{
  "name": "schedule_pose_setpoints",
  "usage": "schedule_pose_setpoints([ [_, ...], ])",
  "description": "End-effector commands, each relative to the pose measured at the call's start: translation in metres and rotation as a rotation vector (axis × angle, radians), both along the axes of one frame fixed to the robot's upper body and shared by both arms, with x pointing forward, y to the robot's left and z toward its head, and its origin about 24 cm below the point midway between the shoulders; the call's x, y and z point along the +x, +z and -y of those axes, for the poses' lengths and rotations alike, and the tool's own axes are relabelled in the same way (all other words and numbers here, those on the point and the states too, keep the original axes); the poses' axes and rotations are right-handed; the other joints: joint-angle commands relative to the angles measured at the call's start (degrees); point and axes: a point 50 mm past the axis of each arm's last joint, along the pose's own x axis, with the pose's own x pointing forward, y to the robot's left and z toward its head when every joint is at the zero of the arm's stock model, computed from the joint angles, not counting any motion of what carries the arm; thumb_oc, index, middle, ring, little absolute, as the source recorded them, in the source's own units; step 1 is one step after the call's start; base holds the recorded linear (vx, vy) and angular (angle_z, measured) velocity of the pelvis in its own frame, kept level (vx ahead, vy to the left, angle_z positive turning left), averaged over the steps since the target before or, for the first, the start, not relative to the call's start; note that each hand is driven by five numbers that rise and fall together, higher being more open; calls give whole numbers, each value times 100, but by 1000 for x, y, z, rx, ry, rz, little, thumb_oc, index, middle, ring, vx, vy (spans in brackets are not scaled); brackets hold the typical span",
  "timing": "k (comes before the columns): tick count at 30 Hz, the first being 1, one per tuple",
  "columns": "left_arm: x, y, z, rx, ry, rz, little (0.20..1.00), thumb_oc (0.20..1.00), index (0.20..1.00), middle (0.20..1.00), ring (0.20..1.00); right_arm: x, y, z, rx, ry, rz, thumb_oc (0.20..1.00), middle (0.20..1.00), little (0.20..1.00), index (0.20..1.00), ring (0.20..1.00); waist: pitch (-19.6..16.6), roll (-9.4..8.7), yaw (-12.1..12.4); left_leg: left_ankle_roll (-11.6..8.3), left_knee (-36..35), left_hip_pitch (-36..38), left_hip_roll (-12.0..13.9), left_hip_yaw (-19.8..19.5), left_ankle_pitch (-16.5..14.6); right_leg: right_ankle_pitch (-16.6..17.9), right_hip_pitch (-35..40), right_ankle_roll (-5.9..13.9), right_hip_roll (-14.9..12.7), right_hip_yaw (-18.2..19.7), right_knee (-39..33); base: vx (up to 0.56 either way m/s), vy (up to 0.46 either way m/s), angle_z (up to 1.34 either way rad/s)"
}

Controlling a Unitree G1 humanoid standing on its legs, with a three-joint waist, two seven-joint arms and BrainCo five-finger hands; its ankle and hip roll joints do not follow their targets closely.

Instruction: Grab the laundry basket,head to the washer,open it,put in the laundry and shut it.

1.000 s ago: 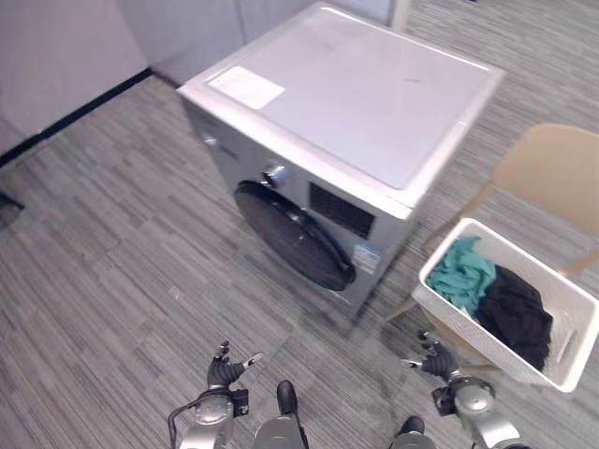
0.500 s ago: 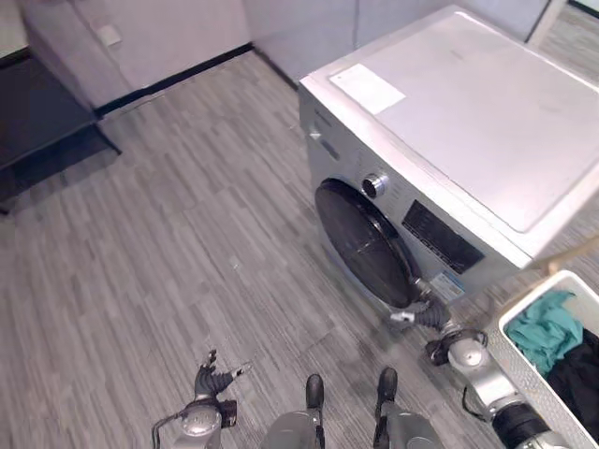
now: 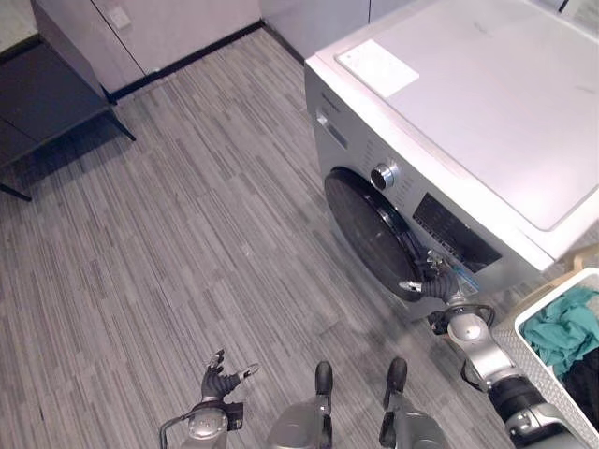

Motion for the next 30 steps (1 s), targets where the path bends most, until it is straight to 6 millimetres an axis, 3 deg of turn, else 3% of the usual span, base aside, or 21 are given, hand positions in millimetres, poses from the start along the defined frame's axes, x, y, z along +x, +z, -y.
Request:
schedule_pose_setpoints([
  [1,17,12,-10,53,5,78,1000,1000,1000,1000,1000,20,28,-20,49,75,97,1000,1000,1000,1000,1000,258,-207,275,-172,-42,-41,-3,-189,-40,-418,225,210,-235,-136,96,-25,15,8],
  [2,17,12,-10,53,5,79,1000,1000,1000,1000,1000,21,28,-21,49,75,98,1000,1000,1000,1000,1000,257,-209,273,-172,-42,-46,-4,-190,-39,-418,219,210,-236,-137,99,-30,29,4],
  [6,23,14,-8,32,14,99,1000,1000,1000,1000,1000,37,49,-53,85,199,125,1000,1000,1000,1000,1000,388,-207,499,-205,-42,-263,-22,-276,52,-375,60,208,-276,-196,141,-5,32,11],
  [9,23,11,-11,38,38,78,1000,1000,1000,1000,1000,39,71,-90,151,347,184,1000,1000,1000,1000,1000,444,-255,630,-218,-42,-332,-21,-332,76,-381,34,216,-300,-251,154,12,31,4],
  [11,22,9,-12,39,50,62,1000,1000,1000,1000,1000,33,91,-127,196,499,235,1000,1000,1000,1000,1000,467,-300,728,-215,-42,-342,-26,-385,65,-394,46,215,-301,-301,158,16,10,2],
  [14,23,7,-10,45,37,51,1000,1000,1000,1000,1000,19,131,-181,246,733,344,1000,1000,1000,1000,1000,513,-345,953,-220,-27,-396,-33,-499,69,-421,77,216,-326,-410,161,18,-2,17],
  [15,26,8,-9,51,27,55,1000,1000,1000,1000,1000,17,146,-193,254,785,386,1000,1000,1000,1000,1000,515,-353,1010,-220,-25,-433,-45,-542,86,-415,72,217,-337,-448,153,12,-8,6],
  [16,26,8,-9,51,27,55,1000,1000,1000,1000,1000,17,146,-193,254,785,386,1000,1000,1000,1000,1000,512,-354,1009,-219,-24,-438,-46,-544,87,-415,68,217,-338,-450,153,10,-10,9],
  [18,39,15,-4,55,-7,95,1000,1000,1000,1000,1000,6,196,-224,343,896,521,1000,1000,1000,1000,1000,548,-359,1279,-249,17,-517,-66,-684,88,-432,110,216,-355,-579,144,21,-49,24],
  [19,42,17,-4,59,-16,105,1000,1000,1000,1000,1000,3,207,-229,372,912,556,1000,1000,1000,1000,1000,549,-362,1349,-250,27,-547,-84,-744,85,-441,127,215,-360,-627,134,16,-38,33],
  [22,44,19,-3,52,-20,119,1000,1000,1000,1000,1000,4,222,-226,378,902,610,1000,1000,1000,1000,1000,531,-385,1486,-258,44,-594,-115,-873,80,-467,178,220,-365,-740,103,30,-27,57],
  [24,43,19,-4,53,-19,117,1000,1000,1000,1000,1000,7,221,-221,369,883,608,1000,1000,1000,1000,1000,525,-400,1505,-257,43,-597,-120,-901,79,-472,204,220,-362,-759,96,32,3,46],
  [25,43,21,-7,54,-21,128,1000,1000,1000,1000,1000,18,211,-198,353,811,572,1000,1000,1000,1000,1000,531,-494,1480,-245,43,-589,-127,-901,68,-471,230,227,-350,-754,97,31,13,59],
  [30,48,29,-3,48,-47,168,1000,1000,1000,1000,1000,19,193,-176,352,764,535,1000,1000,1000,1000,1000,549,-602,1369,-235,35,-563,-113,-838,41,-442,223,240,-338,-684,91,8,8,28],
])
